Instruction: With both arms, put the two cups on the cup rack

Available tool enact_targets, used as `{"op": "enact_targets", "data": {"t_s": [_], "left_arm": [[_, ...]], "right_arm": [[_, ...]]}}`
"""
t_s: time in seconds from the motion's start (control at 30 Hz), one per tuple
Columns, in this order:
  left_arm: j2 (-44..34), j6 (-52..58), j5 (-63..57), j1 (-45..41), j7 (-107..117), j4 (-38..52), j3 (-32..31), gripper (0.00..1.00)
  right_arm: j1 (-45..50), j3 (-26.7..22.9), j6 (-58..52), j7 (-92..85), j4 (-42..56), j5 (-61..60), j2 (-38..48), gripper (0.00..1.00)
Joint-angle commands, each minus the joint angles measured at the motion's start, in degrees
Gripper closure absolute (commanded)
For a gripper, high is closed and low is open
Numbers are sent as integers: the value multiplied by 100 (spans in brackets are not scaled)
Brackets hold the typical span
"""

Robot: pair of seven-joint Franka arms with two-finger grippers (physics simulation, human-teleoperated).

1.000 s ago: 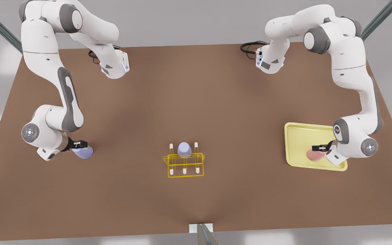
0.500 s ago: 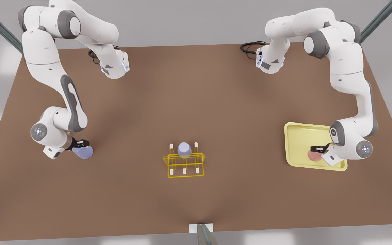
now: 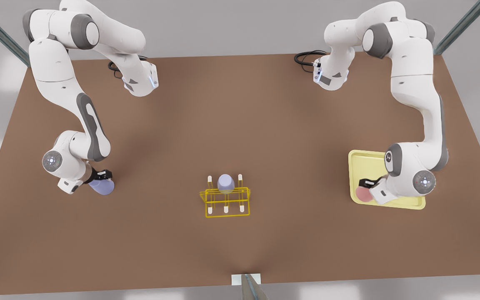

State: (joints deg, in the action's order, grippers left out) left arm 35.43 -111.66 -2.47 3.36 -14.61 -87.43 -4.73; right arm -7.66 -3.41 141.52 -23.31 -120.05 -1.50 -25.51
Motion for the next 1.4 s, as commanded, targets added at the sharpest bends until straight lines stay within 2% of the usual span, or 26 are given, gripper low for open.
{"op": "enact_targets", "data": {"t_s": [0.0,0.07,0.17,0.27,0.33,0.47,0.6,0.67,0.87,0.93,0.97,1.07,1.13,1.17,1.2,1.27,1.33,1.37], "left_arm": [[-10,127,-8,-37,2708,147,-344,15],[8,127,-25,-309,4263,278,-906,15],[526,74,-8,-1214,6056,1218,-959,15],[1062,-5,282,-1716,7743,2448,-959,15],[1247,-356,318,-1760,8527,2722,-1302,15],[1546,-1077,326,-2050,8545,3126,-1355,15],[1959,-1165,353,-2375,8518,3557,-1460,15],[1994,-1306,362,-2375,8518,3601,-1460,15],[2179,-1393,362,-2577,8518,3601,-1478,15],[2196,-1411,353,-2586,8518,3601,-1478,14],[2214,-1490,353,-2604,8518,3601,-1478,0],[2196,-1473,362,-2604,8527,3601,-1478,0],[1960,-709,300,-2542,8492,3610,-1356,0],[1643,134,-77,-2437,8317,3601,-1100,0],[1353,908,-377,-2139,7825,3610,-1100,0],[799,2297,-385,-1365,6059,3601,-1100,0],[457,3202,-570,-802,4178,3601,-1109,0],[-254,3274,-851,-811,2414,2910,-881,0]], "right_arm": [[1,7,33,-165,34,-8,2,24],[1,16,33,-165,51,-43,11,26],[19,148,7,-235,69,-298,46,26],[27,499,-159,-226,69,-613,266,26],[45,736,-633,-235,236,-1079,433,26],[63,1229,-925,-156,500,-1379,512,26],[89,1782,-1214,-147,1000,-1976,451,26],[308,1800,-1285,-86,1255,-2363,363,25],[924,1800,-1311,784,2512,-2416,-288,25],[1021,1800,-1724,1100,2987,-2372,-376,25],[1065,1800,-1970,1250,3250,-2328,-446,25],[1266,1791,-2436,1979,3945,-2065,-762,25],[1478,1791,-2463,2489,4261,-1977,-955,25],[1583,1791,-2463,2770,4481,-1907,-1105,25],[1689,1791,-2463,3095,4630,-1898,-1219,25],[1864,1748,-2454,3482,4824,-1696,-1333,25],[1864,1756,-2454,3562,4947,-1616,-1421,26],[1864,1756,-2454,3562,4964,-1616,-1421,25]]}}
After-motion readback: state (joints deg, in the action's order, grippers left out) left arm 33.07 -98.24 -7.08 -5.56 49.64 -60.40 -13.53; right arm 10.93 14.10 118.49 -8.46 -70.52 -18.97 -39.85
